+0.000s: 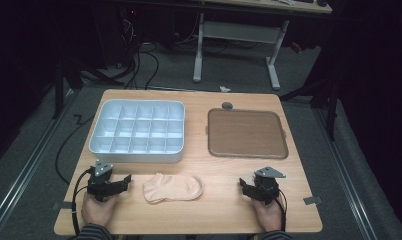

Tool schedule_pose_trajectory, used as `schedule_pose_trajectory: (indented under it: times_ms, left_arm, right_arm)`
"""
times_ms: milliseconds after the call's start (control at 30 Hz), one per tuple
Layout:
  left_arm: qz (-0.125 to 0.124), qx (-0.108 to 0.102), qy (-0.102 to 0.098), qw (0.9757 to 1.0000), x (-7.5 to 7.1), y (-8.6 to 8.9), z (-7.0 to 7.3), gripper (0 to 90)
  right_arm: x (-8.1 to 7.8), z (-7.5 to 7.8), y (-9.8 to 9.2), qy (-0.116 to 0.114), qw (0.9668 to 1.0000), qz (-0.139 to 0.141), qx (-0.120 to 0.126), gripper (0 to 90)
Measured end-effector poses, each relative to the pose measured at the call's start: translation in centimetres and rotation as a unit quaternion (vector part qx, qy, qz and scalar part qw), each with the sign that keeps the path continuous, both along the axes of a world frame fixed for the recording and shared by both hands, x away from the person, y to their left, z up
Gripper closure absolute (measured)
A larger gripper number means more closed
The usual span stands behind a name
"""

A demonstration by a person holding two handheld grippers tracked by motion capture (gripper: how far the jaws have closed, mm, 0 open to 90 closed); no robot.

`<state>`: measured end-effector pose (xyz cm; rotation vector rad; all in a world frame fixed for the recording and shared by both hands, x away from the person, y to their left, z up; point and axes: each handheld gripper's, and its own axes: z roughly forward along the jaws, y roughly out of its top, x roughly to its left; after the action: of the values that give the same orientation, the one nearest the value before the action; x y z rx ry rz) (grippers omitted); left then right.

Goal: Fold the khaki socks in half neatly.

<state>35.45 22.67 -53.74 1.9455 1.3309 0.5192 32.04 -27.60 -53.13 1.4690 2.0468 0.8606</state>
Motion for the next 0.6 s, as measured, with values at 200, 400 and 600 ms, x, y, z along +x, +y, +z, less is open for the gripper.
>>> schedule_pose_trajectory:
  times_ms: [200, 400, 600]
  left_arm:
    - [0.0, 0.003, 0.0, 1.0, -0.03, -0.07, 0.0, 22.5]
    - [0.001, 0.014, -0.002, 0.9999, -0.08, -0.3, -0.02, 22.2]
    - [-0.005, 0.027, 0.003, 0.9996, 0.01, -0.68, -0.06, 16.3]
  right_arm:
    - [0.0, 0.0, 0.0, 0.0, 1.0, 0.0, 0.0, 32.1]
    - [0.01, 0.0, 0.0, 0.0, 1.0, 0.001, 0.001, 32.5]
    - [-0.04, 0.01, -0.01, -0.001, 0.9999, 0.012, 0.002, 34.4]
